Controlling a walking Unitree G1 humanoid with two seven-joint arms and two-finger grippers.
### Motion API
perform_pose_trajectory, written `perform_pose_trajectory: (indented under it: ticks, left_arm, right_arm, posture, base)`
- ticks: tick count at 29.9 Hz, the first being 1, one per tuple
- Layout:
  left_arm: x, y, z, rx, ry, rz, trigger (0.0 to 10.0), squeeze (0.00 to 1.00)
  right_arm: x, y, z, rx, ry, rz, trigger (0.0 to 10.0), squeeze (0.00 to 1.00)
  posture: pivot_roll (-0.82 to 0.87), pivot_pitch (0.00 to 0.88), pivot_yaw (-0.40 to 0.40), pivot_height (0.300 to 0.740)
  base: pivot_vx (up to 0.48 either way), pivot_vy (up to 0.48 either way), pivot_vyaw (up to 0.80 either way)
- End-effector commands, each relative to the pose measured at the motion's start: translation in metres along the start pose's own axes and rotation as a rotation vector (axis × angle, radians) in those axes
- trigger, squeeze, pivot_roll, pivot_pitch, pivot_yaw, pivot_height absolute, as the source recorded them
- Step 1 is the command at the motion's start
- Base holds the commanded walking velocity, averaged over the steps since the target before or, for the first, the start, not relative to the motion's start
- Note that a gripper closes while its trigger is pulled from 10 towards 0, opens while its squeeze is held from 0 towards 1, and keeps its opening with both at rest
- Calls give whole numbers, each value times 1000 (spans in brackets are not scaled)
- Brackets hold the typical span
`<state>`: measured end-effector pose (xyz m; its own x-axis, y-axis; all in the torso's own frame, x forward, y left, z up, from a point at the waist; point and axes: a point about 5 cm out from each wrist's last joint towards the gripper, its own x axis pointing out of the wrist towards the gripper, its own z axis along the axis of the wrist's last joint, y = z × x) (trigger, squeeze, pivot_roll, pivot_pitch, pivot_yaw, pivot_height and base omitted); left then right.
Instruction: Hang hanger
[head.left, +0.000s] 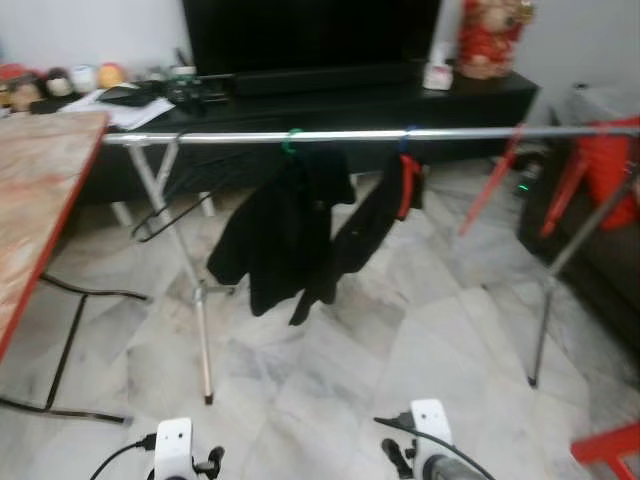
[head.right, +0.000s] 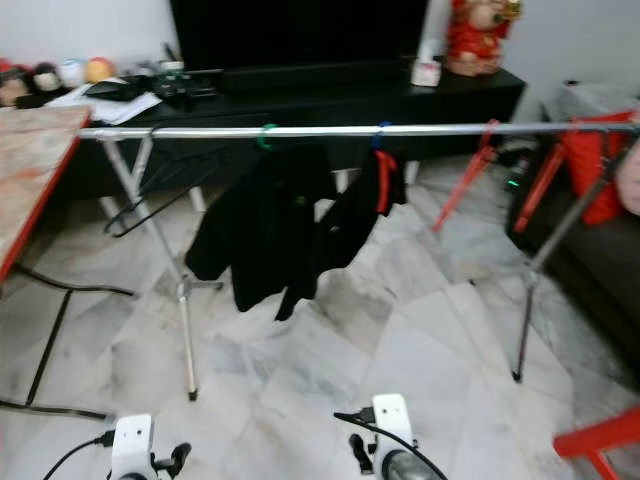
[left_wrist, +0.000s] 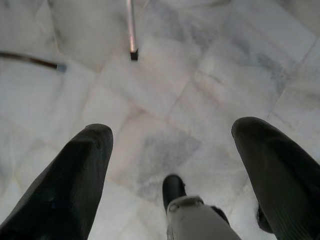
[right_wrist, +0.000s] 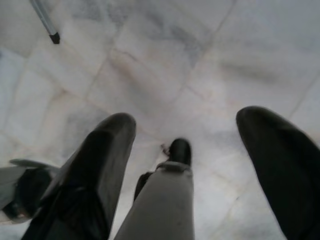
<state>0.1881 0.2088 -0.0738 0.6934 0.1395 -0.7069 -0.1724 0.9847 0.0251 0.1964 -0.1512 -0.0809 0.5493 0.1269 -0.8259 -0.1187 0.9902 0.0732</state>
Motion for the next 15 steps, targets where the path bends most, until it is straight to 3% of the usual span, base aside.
perform_pose_trajectory:
  ticks: [1, 6, 15]
  left_arm:
    - [1, 3, 5, -9, -21, 11, 10000, 0]
    - [5, 0, 20, 8, -72, -8, 10000, 0]
    - [3, 1, 13, -7, -56, 1, 10000, 0]
  right_arm:
    - [0, -2, 0, -13, 4, -4, 10000, 0]
    - [0, -2, -1, -14, 11, -6, 10000, 0]
    - [0, 0, 1, -26, 2, 10, 10000, 0]
  posture:
    - [-66, 0, 30, 732]
    - [-59, 0, 27, 732]
    - [-46, 0, 25, 732]
  base:
    - [0, 0, -706]
    - [0, 0, -706]
    - [0, 0, -706]
